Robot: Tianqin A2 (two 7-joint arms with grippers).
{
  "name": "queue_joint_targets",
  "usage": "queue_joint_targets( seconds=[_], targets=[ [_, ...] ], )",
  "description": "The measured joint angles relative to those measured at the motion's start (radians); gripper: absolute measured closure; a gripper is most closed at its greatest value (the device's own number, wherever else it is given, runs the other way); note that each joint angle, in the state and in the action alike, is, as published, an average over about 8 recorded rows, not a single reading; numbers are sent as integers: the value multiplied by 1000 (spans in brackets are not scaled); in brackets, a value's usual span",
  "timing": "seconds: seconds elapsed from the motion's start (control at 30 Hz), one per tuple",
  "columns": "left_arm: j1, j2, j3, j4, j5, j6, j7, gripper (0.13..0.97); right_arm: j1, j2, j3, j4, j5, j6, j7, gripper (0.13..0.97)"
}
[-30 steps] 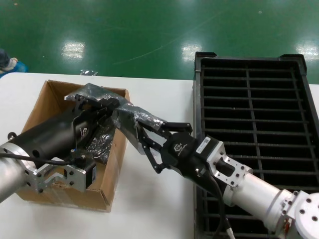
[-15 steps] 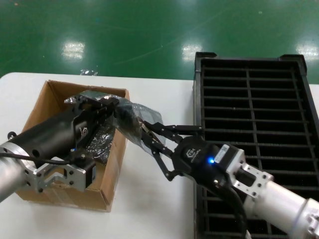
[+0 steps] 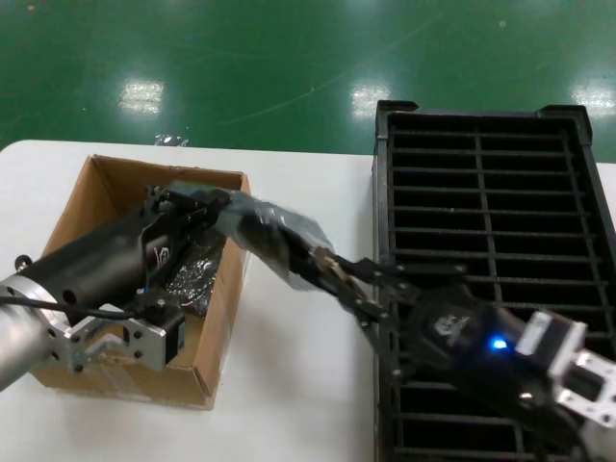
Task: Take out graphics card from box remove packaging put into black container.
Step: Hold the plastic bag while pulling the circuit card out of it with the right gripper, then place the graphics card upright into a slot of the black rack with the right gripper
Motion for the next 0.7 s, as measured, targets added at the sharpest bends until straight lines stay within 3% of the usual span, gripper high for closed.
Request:
queue_joint_targets(
  seconds=[0.37, 0.7],
  targets=[
    [0, 0, 0, 0, 0, 0, 0, 959, -219, 162, 254, 142, 191, -78, 2, 907],
    [0, 0, 0, 0, 0, 0, 0, 959, -370, 208, 492, 143, 303, -140, -50, 907]
  ],
)
